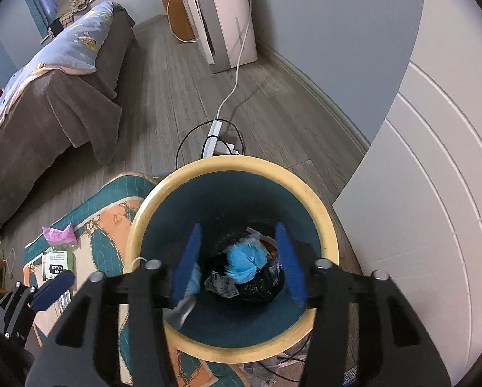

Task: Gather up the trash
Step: 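Move both tools back over the cushion toward the remaining trash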

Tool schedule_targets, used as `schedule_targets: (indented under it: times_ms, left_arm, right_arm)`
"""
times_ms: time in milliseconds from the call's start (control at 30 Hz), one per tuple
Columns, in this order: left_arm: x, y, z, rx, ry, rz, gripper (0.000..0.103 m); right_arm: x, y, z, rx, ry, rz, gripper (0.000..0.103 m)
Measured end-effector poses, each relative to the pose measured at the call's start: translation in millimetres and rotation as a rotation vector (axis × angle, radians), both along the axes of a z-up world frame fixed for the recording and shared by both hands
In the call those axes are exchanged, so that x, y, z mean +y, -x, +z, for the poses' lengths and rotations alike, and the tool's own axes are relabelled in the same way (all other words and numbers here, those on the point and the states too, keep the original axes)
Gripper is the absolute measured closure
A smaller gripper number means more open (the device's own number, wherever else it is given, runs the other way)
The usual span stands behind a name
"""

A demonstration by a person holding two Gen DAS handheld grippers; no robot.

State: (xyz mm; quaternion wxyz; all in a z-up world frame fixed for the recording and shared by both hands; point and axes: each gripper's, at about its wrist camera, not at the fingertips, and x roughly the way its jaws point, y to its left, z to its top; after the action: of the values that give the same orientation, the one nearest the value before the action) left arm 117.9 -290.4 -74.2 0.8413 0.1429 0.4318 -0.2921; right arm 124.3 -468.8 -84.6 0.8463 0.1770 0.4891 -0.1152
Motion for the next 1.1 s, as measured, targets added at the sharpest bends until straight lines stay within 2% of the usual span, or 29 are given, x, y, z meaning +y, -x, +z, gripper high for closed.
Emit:
schedule_targets:
  times_ms: [33,100,133,300,600,667,800,967,1100]
  left_arm:
    - [3.0,0.6,0.2,-0.008,-0.01,0.013,0.027]
    - [8.9,3.4,2.2,-0.033,-0.023,0.042,0.014]
    - [14.6,5.4,4.2,-0.054,-0.03,0.064,0.009]
    - [50.5,13.7,10.2,-0.079,-0.054,0.139,0.008]
    - [130.1,28.1,35.8,-0.083,-0.062,0.277,0.008]
    - [146.9,35.0,41.6,-0.088,-0.059,0.302,0.008]
    - [178.9,45.7,52.1,-0.099,-0.075,0.356,0.008]
    - [224.6,64.5,61.5,-0.106,-0.083,0.425,0.008]
    - [255.6,78.0,60.1,-0.1,-0.089,0.487,0.008]
  right_arm:
    - [0.6,0.1,0.6,-0.001,0.0,0.002,0.046]
    - [2.6,0.1,1.2,-0.005,-0.006,0.01,0.032]
    - [3.7,0.1,1.5,-0.007,-0.013,0.016,0.028]
    - [15.0,1.3,8.1,-0.013,-0.014,0.032,0.011]
    - [52.0,6.5,30.2,-0.023,0.043,0.092,0.006]
    - [65.0,8.6,32.1,-0.024,0.024,0.111,0.006]
    - [103.8,11.5,28.0,0.008,-0.018,0.183,0.006]
    - [156.1,16.8,29.6,0.025,0.032,0.265,0.006]
    - [198.1,22.3,33.1,0.016,0.021,0.328,0.006]
